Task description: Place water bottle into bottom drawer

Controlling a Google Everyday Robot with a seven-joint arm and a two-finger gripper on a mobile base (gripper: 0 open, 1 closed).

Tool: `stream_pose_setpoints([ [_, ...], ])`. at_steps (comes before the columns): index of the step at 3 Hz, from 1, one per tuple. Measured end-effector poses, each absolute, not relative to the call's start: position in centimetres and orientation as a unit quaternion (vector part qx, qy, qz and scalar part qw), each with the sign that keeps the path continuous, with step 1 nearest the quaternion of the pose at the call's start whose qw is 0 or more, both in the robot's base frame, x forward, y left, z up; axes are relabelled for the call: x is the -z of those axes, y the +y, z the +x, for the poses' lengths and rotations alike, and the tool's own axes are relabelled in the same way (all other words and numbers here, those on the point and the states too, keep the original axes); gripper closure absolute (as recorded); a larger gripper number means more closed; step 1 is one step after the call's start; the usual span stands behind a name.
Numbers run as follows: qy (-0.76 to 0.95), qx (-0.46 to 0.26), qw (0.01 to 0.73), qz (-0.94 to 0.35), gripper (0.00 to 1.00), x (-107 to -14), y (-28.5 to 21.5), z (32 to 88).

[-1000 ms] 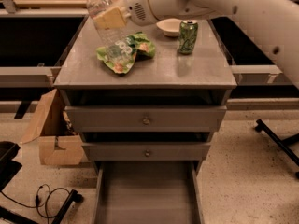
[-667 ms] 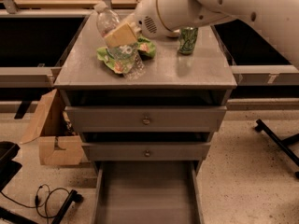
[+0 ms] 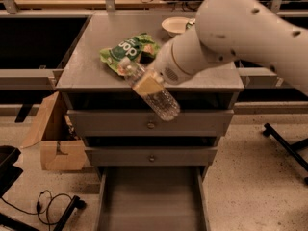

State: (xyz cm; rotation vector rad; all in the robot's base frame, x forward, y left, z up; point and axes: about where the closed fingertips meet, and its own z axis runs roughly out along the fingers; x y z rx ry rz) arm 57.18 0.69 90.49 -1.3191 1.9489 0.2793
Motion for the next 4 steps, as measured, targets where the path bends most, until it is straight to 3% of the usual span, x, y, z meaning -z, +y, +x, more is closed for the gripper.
stream_pose_setpoints([
  [2,0.766,0.015,0.323,-0.556,1.0,-80.8,-3.2,54.1],
  [4,0.771,0.073,0.317,-0.548,1.0,-76.1,-4.6,54.5],
])
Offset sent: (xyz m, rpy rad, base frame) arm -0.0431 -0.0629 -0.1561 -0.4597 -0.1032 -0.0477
